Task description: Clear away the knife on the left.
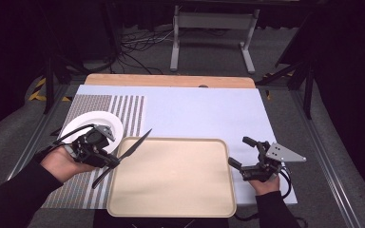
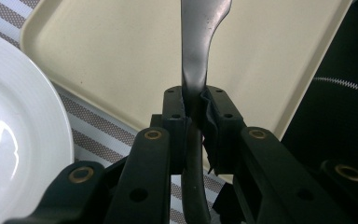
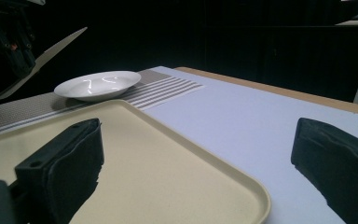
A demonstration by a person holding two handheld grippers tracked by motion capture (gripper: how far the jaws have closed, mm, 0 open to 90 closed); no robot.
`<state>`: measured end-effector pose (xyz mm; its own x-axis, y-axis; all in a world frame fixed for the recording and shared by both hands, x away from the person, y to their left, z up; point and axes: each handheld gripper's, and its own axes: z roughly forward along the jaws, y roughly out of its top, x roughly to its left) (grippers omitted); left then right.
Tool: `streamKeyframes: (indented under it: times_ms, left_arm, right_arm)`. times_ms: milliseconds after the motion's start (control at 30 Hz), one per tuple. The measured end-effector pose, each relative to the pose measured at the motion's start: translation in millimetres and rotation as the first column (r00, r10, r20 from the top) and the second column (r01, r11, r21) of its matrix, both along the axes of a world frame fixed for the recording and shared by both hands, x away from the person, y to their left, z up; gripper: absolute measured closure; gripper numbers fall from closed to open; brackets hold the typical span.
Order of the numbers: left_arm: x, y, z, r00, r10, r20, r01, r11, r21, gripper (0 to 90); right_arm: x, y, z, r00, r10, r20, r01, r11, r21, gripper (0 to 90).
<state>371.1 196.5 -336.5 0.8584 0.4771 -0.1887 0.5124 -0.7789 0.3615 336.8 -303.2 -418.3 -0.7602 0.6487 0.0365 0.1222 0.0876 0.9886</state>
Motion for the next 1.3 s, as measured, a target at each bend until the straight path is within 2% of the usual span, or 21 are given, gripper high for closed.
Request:
streamKeyframes:
  times_ms: [167,333,367,433,567,633,700,833,900,1067,1300]
  left_arm:
    - [4.6,-1.9,-9.7,0.9983,0.031,-0.048,-0.033,0.9989,-0.035,80.0]
    - [6.0,-6.3,-19.3,0.996,0.046,-0.076,-0.049,0.998,-0.041,79.9]
    - [5.4,-7.8,-20.7,0.9941,0.055,-0.093,-0.06,0.9971,-0.046,79.9]
    - [4.9,-11.5,-24.3,0.9931,0.055,-0.103,-0.063,0.9956,-0.07,79.9]
    - [1.3,-19.3,-30.1,0.9893,0.058,-0.134,-0.069,0.9943,-0.081,79.9]
    - [0.6,-24.4,-33.6,0.9892,0.039,-0.141,-0.052,0.9948,-0.087,79.9]
    - [-1.4,-27.9,-36.2,0.987,0.037,-0.156,-0.055,0.9926,-0.109,79.8]
    - [-4.5,-32.6,-40.0,0.9863,0.033,-0.162,-0.051,0.9928,-0.109,79.8]
    - [-5.2,-33.7,-42.5,0.9833,0.033,-0.179,-0.053,0.9927,-0.109,79.8]
    - [-6.1,-36.4,-49.5,0.9827,0.028,-0.183,-0.049,0.9924,-0.113,79.8]
    - [-5.2,-34.4,-59.4,0.9766,0.049,-0.21,-0.072,0.992,-0.104,79.7]
  right_arm:
    - [-0.4,-0.6,0.2,1.0,-0.002,-0.001,0.002,1.0,0.006,2.8]
    - [-0.3,-0.4,0.1,1.0,-0.001,-0.006,0.001,1.0,0.009,2.8]
    - [-0.2,-0.4,0.0,1.0,0.0,-0.007,0.0,1.0,0.008,2.8]
    - [-0.3,-0.5,0.0,1.0,0.001,-0.008,0.0,1.0,0.009,2.8]
    - [-0.5,-0.7,0.3,1.0,0.002,-0.005,-0.002,1.0,0.009,2.8]
    - [-0.1,-1.0,0.0,1.0,0.005,-0.007,-0.005,1.0,0.009,2.8]
    - [-0.2,-1.8,0.3,1.0,0.005,-0.006,-0.005,0.9999,0.011,2.8]
    - [-1.1,-3.7,1.0,1.0,0.001,-0.003,-0.001,0.9998,0.021,2.8]
    - [-1.2,-3.8,1.0,1.0,0.002,-0.004,-0.002,0.9998,0.02,2.8]
    - [-1.4,-3.4,1.1,1.0,0.001,-0.004,0.0,0.9997,0.023,2.8]
    - [-1.0,-4.1,0.9,1.0,0.001,-0.003,-0.001,0.9998,0.02,2.8]
